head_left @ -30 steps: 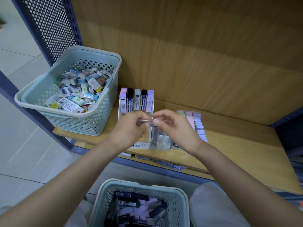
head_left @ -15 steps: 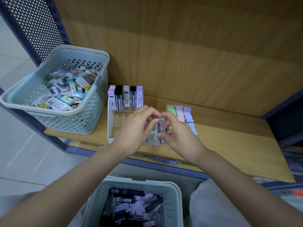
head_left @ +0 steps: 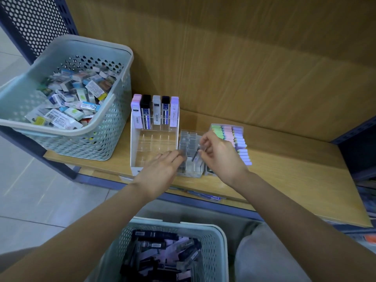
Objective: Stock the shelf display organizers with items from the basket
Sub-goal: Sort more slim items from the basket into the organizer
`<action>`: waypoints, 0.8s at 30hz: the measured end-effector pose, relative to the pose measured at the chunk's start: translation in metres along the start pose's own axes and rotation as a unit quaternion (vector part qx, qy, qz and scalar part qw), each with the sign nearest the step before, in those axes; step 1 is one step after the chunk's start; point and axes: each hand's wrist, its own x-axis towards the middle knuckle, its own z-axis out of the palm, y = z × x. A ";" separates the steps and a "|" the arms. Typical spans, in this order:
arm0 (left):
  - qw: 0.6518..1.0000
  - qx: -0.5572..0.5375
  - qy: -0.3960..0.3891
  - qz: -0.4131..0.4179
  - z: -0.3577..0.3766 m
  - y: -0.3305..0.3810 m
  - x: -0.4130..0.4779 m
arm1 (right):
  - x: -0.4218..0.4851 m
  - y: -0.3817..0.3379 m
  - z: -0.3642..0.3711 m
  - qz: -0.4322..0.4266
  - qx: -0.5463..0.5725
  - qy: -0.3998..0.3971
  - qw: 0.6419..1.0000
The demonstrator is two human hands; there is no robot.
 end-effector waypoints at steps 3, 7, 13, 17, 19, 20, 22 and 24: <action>1.000 -0.008 0.010 0.007 0.004 -0.003 -0.002 | 0.011 -0.001 0.006 -0.006 -0.003 0.005 1.000; 0.999 -0.021 0.030 0.011 0.009 -0.004 -0.004 | 0.019 -0.002 0.007 -0.009 -0.027 0.015 0.999; 0.999 -0.034 0.024 0.010 0.015 -0.006 -0.004 | 0.015 -0.002 0.007 -0.038 -0.062 0.019 0.997; 0.999 -0.041 0.021 0.011 0.014 -0.004 -0.004 | 0.018 -0.001 0.011 -0.041 -0.046 0.014 0.998; 0.999 -0.044 0.020 0.008 0.015 -0.004 -0.004 | 0.021 -0.002 0.010 -0.041 -0.046 0.006 0.998; 0.999 -0.046 0.020 0.008 0.015 -0.004 -0.004 | 0.022 -0.002 0.010 -0.041 -0.049 0.000 0.998; 0.999 -0.047 0.020 0.009 0.015 -0.004 -0.005 | 0.022 -0.001 0.010 -0.036 -0.056 -0.016 0.998; 0.999 -0.045 0.018 0.006 0.015 -0.004 -0.006 | 0.021 0.002 0.011 -0.030 -0.075 -0.038 0.996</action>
